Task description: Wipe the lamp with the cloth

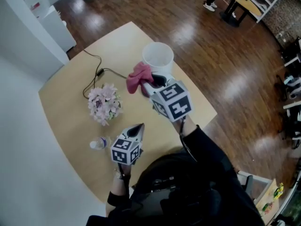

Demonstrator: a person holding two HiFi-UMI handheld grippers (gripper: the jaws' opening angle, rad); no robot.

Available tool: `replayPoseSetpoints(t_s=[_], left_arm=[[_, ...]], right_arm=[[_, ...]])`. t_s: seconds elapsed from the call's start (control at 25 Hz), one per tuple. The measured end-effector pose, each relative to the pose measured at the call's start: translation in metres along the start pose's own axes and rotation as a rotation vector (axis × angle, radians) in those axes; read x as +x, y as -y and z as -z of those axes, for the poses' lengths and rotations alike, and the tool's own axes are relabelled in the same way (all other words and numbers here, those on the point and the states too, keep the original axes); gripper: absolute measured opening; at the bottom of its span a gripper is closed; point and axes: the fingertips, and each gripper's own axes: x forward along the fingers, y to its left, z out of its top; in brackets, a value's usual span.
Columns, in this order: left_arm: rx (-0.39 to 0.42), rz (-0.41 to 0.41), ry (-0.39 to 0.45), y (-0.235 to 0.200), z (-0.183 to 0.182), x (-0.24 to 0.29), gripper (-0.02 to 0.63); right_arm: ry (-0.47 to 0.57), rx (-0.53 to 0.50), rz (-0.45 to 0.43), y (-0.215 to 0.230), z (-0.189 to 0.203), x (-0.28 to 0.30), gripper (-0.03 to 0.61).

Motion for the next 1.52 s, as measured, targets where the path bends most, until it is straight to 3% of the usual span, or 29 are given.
replayPoseSetpoints(t_s=[0.28,0.64,1.16,1.36,1.52], left_arm=[[0.020,0.025,0.008,-0.002,-0.014,0.004,0.002],[-0.024,-0.003,-0.013,-0.017,0.002,0.000,0.002],[-0.043,-0.064,-0.018,-0.009,0.014,-0.010,0.002],[-0.034,-0.073,-0.019,0.002,0.018,-0.010,0.002],[-0.015,-0.060,-0.010,0.018,0.015,-0.004,0.002]], right_arm=[[-0.045,0.100,0.014,0.005,0.005,0.022,0.075],[-0.184,0.175,-0.033,-0.012,0.085,0.067,0.075],[-0.345,0.220,-0.083,-0.019,0.170,0.097,0.077],[-0.353,0.210,-0.183,-0.033,0.186,0.065,0.077],[-0.243,0.176,-0.239,-0.031,0.167,0.001,0.077]])
